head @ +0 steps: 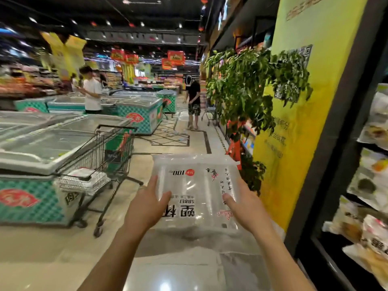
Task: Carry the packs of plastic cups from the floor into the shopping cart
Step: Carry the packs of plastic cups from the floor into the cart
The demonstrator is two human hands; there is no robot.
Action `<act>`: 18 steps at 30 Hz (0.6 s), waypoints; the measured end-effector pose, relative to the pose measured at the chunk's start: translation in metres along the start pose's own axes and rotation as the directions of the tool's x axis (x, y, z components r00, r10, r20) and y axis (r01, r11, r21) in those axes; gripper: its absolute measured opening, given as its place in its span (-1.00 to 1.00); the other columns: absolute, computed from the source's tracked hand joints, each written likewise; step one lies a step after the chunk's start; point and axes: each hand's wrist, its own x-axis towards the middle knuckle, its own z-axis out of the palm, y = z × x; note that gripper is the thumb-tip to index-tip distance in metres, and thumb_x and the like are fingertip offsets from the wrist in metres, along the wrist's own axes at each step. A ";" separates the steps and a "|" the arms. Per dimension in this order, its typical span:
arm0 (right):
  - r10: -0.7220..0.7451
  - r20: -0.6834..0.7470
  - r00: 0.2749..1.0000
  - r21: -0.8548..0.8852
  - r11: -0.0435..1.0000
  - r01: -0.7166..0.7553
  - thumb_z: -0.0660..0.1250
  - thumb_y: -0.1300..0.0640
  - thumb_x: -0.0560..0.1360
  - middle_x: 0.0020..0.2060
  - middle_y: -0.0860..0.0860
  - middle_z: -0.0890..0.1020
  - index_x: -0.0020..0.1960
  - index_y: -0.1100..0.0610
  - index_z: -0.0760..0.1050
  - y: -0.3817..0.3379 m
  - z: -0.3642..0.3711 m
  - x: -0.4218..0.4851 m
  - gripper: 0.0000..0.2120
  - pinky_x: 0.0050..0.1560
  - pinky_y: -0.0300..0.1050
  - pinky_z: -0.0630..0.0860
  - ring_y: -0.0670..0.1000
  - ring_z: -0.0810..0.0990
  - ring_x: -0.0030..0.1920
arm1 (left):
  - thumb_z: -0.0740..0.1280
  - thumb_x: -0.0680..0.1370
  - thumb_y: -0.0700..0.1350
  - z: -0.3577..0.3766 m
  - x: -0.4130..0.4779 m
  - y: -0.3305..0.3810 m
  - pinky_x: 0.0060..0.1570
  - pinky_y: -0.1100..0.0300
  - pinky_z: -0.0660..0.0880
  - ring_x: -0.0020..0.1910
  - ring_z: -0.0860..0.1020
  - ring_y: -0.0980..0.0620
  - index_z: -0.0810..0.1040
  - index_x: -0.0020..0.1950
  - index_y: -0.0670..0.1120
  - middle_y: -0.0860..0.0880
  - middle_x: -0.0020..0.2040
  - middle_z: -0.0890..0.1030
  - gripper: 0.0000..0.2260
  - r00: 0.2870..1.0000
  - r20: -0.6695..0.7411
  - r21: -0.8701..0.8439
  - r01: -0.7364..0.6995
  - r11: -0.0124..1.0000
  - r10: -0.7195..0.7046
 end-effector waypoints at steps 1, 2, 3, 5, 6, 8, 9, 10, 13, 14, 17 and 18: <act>-0.019 0.022 1.000 -0.001 1.000 0.019 0.14 -0.28 0.51 0.40 0.04 0.42 0.51 -0.32 -0.16 -0.001 0.008 0.022 -0.31 0.21 0.11 0.41 0.15 0.43 0.33 | 0.19 0.58 0.19 0.002 0.014 -0.005 0.14 0.03 0.42 0.27 0.47 -0.13 0.04 0.58 0.08 -0.14 0.36 0.46 -0.37 1.000 -0.016 0.011 0.027 1.000 -0.026; -0.046 0.045 0.998 0.004 0.999 0.046 0.15 -0.27 0.52 0.41 0.04 0.41 0.51 -0.31 -0.17 -0.004 0.016 0.043 -0.30 0.22 0.11 0.40 0.14 0.41 0.35 | 0.19 0.58 0.19 0.003 0.027 -0.011 0.12 0.04 0.42 0.27 0.47 -0.14 0.04 0.58 0.08 -0.14 0.37 0.45 -0.37 0.998 -0.030 0.020 0.055 0.998 -0.055; -0.085 0.069 0.994 0.016 0.996 0.084 0.16 -0.25 0.52 0.43 0.02 0.39 0.52 -0.31 -0.18 -0.009 0.025 0.061 -0.30 0.25 0.11 0.39 0.13 0.38 0.38 | 0.19 0.58 0.19 0.004 0.040 -0.019 0.09 0.05 0.41 0.26 0.48 -0.15 0.03 0.58 0.08 -0.14 0.36 0.46 -0.37 0.996 -0.046 0.025 0.081 0.996 -0.080; -0.169 0.117 0.979 0.049 0.985 0.164 0.17 -0.22 0.54 0.49 -0.05 0.31 0.52 -0.33 -0.21 -0.018 0.046 0.097 -0.28 0.31 0.13 0.37 0.11 0.32 0.44 | 0.19 0.57 0.19 0.007 0.064 -0.037 0.10 0.04 0.42 0.26 0.48 -0.16 0.02 0.59 0.10 -0.14 0.36 0.47 -0.36 0.990 -0.078 0.034 0.120 0.992 -0.117; -0.199 0.135 0.971 0.056 0.980 0.193 0.16 -0.23 0.53 0.49 -0.05 0.31 0.51 -0.35 -0.23 -0.023 0.059 0.115 -0.28 0.31 0.14 0.38 0.11 0.32 0.44 | 0.20 0.57 0.18 0.008 0.075 -0.046 0.08 0.04 0.43 0.25 0.49 -0.15 0.02 0.59 0.10 -0.13 0.35 0.49 -0.36 0.986 -0.091 0.032 0.140 0.990 -0.137; -0.238 0.162 0.957 0.067 0.971 0.230 0.15 -0.24 0.52 0.43 0.01 0.39 0.51 -0.35 -0.21 -0.033 0.088 0.152 -0.29 0.28 0.15 0.41 0.11 0.37 0.40 | 0.21 0.58 0.14 0.009 0.101 -0.067 0.03 0.05 0.43 0.23 0.50 -0.15 0.02 0.58 0.10 -0.11 0.32 0.51 -0.37 0.978 -0.125 0.034 0.172 0.984 -0.167; -0.258 0.172 0.951 0.070 0.966 0.249 0.15 -0.24 0.52 0.40 0.02 0.43 0.51 -0.34 -0.19 -0.039 0.103 0.169 -0.30 0.25 0.14 0.43 0.10 0.40 0.38 | 0.21 0.58 0.13 0.010 0.115 -0.078 0.03 0.05 0.43 0.23 0.50 -0.15 0.01 0.58 0.10 -0.11 0.31 0.52 -0.37 0.975 -0.143 0.037 0.178 0.983 -0.171; -0.283 0.176 0.943 0.072 0.959 0.275 0.16 -0.24 0.52 0.38 0.01 0.45 0.51 -0.33 -0.16 -0.046 0.118 0.187 -0.31 0.23 0.12 0.44 0.09 0.41 0.35 | 0.20 0.58 0.14 0.010 0.129 -0.090 0.05 0.04 0.44 0.23 0.51 -0.15 0.01 0.58 0.11 -0.11 0.32 0.52 -0.37 0.972 -0.156 0.046 0.187 0.981 -0.178; -0.341 0.184 0.922 0.055 0.940 0.337 0.18 -0.20 0.55 0.38 -0.05 0.44 0.53 -0.29 -0.20 -0.074 0.168 0.243 -0.29 0.20 0.09 0.44 0.08 0.44 0.32 | 0.19 0.57 0.17 0.011 0.183 -0.138 0.10 0.02 0.45 0.23 0.51 -0.17 0.00 0.58 0.13 -0.11 0.32 0.52 -0.37 0.956 -0.189 0.042 0.236 0.971 -0.225; -0.355 0.188 0.916 0.054 0.935 0.351 0.18 -0.19 0.55 0.41 -0.06 0.42 0.53 -0.27 -0.21 -0.085 0.185 0.263 -0.28 0.20 0.09 0.44 0.09 0.44 0.32 | 0.18 0.56 0.19 0.010 0.203 -0.155 0.12 0.02 0.45 0.23 0.51 -0.17 -0.01 0.58 0.15 -0.11 0.33 0.50 -0.36 0.950 -0.191 0.038 0.257 0.966 -0.246; -0.382 0.196 0.903 0.076 0.924 0.374 0.19 -0.18 0.54 0.42 -0.08 0.41 0.55 -0.25 -0.19 -0.120 0.236 0.321 -0.26 0.19 0.06 0.43 0.09 0.44 0.31 | 0.14 0.54 0.24 0.003 0.266 -0.205 0.17 0.00 0.46 0.28 0.47 -0.15 -0.03 0.57 0.19 -0.11 0.38 0.45 -0.35 0.940 -0.197 0.015 0.287 0.958 -0.278; -0.388 0.197 0.900 0.089 0.922 0.378 0.21 -0.17 0.54 0.40 -0.07 0.44 0.54 -0.27 -0.19 -0.132 0.251 0.340 -0.25 0.17 0.04 0.44 0.10 0.45 0.30 | 0.12 0.53 0.25 -0.001 0.287 -0.221 0.18 -0.01 0.44 0.30 0.44 -0.15 -0.05 0.57 0.19 -0.10 0.41 0.42 -0.34 0.936 -0.201 0.009 0.298 0.955 -0.290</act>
